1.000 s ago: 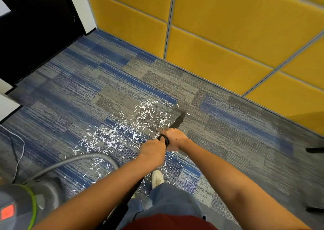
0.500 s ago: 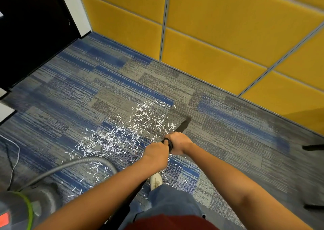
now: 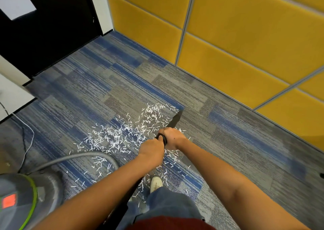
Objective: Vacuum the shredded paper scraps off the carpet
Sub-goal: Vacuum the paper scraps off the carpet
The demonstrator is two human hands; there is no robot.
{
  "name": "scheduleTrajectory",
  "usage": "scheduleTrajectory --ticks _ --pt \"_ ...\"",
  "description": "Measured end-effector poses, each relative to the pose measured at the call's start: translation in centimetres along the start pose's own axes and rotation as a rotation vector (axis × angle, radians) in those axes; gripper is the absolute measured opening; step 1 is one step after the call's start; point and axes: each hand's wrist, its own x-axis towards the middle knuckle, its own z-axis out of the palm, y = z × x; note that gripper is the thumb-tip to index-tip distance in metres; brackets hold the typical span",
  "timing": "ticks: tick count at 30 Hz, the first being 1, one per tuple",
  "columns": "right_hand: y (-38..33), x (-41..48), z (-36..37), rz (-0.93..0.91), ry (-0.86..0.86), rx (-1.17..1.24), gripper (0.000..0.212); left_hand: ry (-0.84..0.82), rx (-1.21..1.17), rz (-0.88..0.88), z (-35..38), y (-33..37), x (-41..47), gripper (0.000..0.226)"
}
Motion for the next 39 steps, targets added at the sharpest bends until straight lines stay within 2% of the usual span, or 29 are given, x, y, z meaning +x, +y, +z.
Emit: scheduleTrajectory --ticks 4,8,12,19,25,39 --pt "0.5 0.5 -0.9 -0.034 0.019 0.002 0.013 0.012 -0.011 -0.013 -0.6 0.2 0.7 0.062" --pt "1.4 0.3 -1.5 -0.027 -0.004 -0.021 0.023 0.0 0.005 -0.019 -0.8 0.8 1.4 0.061" --pt "2.4 -0.4 -1.7 -0.018 0.001 -0.018 0.019 0.001 -0.005 -0.002 -1.1 1.8 1.9 0.06" --pt "3.5 -0.5 -2.3 -0.039 0.0 -0.056 0.024 0.007 -0.019 -0.002 -1.7 2.8 2.3 0.06" --pt "5.0 -0.7 -2.8 -0.059 0.054 -0.113 0.028 0.03 -0.028 -0.006 -1.9 3.9 2.5 0.063" --pt "7.1 -0.8 -2.9 0.056 0.014 0.034 0.02 0.006 -0.013 -0.021 -2.0 6.0 5.0 0.063"
